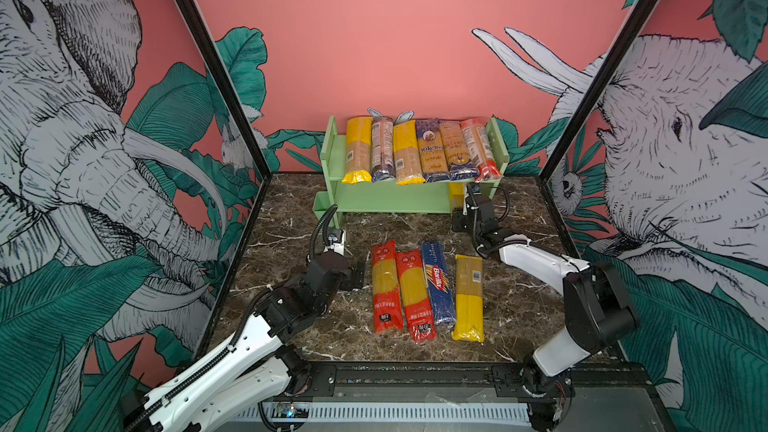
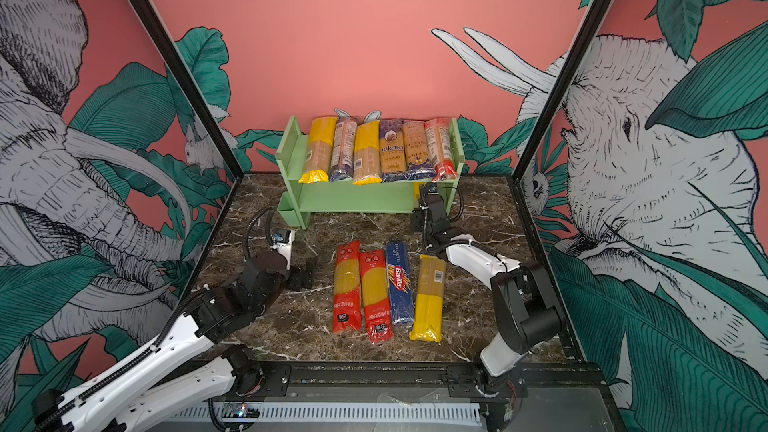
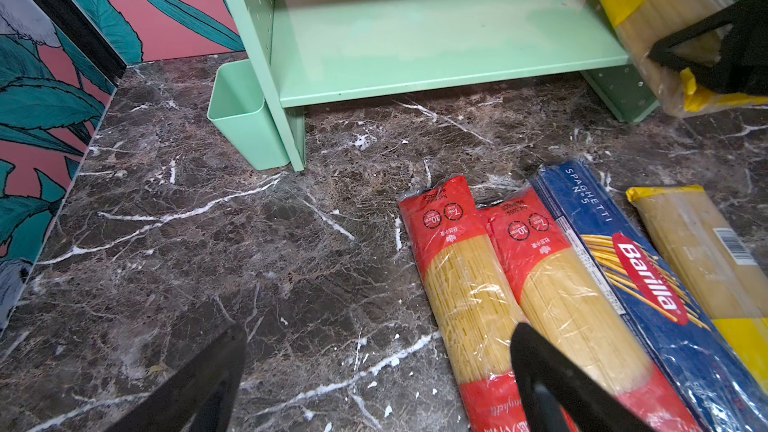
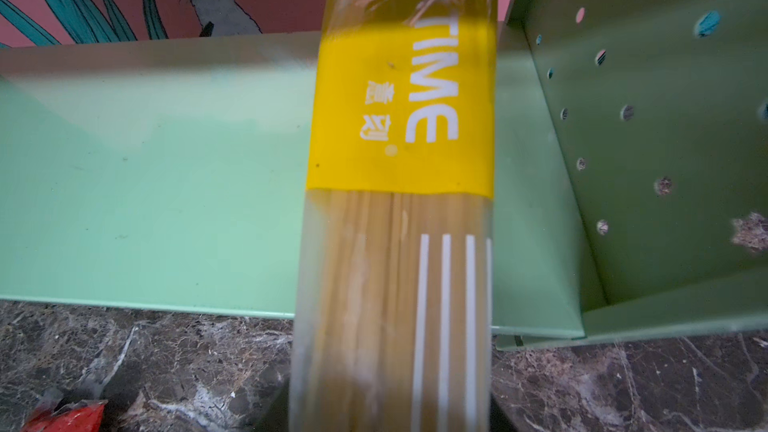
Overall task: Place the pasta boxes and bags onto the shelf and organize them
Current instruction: 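Lower the PASTATIME pack onto the lower shelf with the right gripper, then open the right gripper and draw it back to the pasta row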
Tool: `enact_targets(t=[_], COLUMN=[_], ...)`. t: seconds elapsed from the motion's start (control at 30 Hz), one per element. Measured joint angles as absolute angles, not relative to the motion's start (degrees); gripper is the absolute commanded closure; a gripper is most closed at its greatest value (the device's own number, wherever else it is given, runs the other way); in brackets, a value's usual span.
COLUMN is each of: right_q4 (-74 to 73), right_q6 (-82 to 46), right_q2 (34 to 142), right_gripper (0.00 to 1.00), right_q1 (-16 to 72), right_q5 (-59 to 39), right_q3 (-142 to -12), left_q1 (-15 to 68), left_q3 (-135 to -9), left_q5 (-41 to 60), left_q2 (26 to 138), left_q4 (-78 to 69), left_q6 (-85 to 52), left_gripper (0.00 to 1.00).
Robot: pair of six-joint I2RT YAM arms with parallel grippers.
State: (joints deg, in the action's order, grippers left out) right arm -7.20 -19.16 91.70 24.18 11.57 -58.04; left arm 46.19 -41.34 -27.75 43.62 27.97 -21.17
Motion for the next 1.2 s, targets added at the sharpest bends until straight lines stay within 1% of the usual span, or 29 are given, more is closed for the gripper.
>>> enact_targets(t=[0.1,0.3,0.43,0.5,0.53,0.57,0.63,0.7,0.9,1.2], right_q4=[-8.1,-8.3,-8.3,-8.3,-8.3,-8.3,-8.3,-8.3,-7.6,-7.9], right_q6=[-19.2,-19.4,-19.5,-19.6,-19.7,-19.9,-20.1,-20.4,-21.0,-22.5], right_q2=[91.7,91.7,91.7,91.7,91.7,91.7,91.6,91.5,90.6,85.8], right_gripper=[0.43,0.34,0.32,0.29,0.23,0.20,0.18,0.08,0.01,0.01], right_q1=[23.8,23.7,23.7,23.7,23.7,23.7,23.7,23.7,23.7,23.5], right_q5=[12.0,12.0,11.8,11.8,11.7,11.6,11.3,10.9,9.8,9.1], right_q3=[-58.4,-58.4,-58.4,-58.4,-58.4,-58.4,-58.4,-58.4,-58.3,-57.7], left_q1=[46.2,46.2,46.2,46.2,46.2,46.2,46.2,46.2,46.2,46.2], left_q3=[-41.3,-41.3,-41.3,-41.3,-41.3,-41.3,-41.3,-41.3,-41.3,-41.3], left_q5=[-28.1,-28.5,-28.6,-28.8,-28.8,-28.8,-28.8,-28.8,-28.8,-28.6], left_q2=[43.0,42.2,41.8,41.7,41.6,41.5,41.1,40.6,40.3,39.2], left_q4=[28.0,28.6,29.1,29.4,29.5,29.6,29.8,29.8,30.0,30.1], left_q6=[-21.1,-21.1,-21.1,-21.1,-21.1,-21.1,-21.1,-21.1,-21.1,-21.2], left_gripper=[0.01,0.01,0.01,0.01,0.01,0.01,0.01,0.01,0.01,0.01])
